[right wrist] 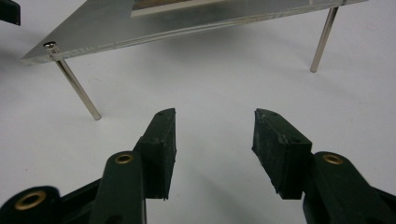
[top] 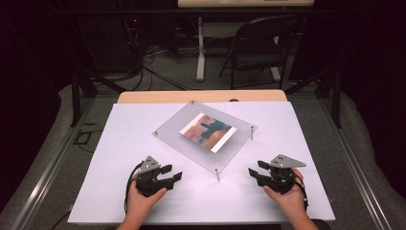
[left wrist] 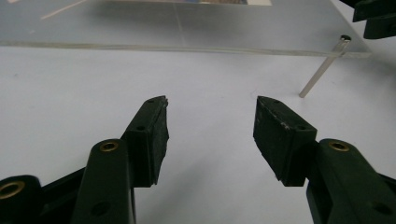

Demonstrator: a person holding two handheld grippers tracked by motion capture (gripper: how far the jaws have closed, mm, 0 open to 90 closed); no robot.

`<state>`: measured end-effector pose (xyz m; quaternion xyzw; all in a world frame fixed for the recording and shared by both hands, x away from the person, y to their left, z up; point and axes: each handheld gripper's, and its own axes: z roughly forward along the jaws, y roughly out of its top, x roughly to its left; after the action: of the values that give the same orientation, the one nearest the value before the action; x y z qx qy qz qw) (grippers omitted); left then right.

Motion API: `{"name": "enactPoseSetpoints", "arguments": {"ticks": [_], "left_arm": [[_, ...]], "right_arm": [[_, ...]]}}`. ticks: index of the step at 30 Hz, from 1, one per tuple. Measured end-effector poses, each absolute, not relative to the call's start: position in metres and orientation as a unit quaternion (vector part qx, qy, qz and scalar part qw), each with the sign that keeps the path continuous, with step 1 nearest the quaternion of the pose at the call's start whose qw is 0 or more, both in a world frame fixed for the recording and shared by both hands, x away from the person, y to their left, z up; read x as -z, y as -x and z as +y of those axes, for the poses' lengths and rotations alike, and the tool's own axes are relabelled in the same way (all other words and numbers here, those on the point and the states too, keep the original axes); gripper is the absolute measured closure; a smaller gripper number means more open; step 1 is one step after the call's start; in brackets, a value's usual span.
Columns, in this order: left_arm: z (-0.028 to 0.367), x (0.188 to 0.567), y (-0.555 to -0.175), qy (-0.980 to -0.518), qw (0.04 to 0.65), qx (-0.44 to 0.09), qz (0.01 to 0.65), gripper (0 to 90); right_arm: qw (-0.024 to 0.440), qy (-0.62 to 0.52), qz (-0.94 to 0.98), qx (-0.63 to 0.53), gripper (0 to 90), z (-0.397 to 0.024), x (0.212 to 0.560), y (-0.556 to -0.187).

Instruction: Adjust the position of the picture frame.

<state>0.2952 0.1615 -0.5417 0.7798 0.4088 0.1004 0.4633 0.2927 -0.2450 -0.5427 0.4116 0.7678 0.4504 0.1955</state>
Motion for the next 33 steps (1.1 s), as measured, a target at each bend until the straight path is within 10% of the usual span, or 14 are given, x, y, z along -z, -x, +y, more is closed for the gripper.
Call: {"name": "enactPoseSetpoints", "arguments": {"ticks": [33], "left_arm": [[0.148, 0.539, -0.293, -0.787, 0.465, -0.087, 0.396, 50.0]], "right_arm": [[0.11, -0.305, 0.837, -0.441, 81.1, -0.149, 0.56, -0.3]]}}
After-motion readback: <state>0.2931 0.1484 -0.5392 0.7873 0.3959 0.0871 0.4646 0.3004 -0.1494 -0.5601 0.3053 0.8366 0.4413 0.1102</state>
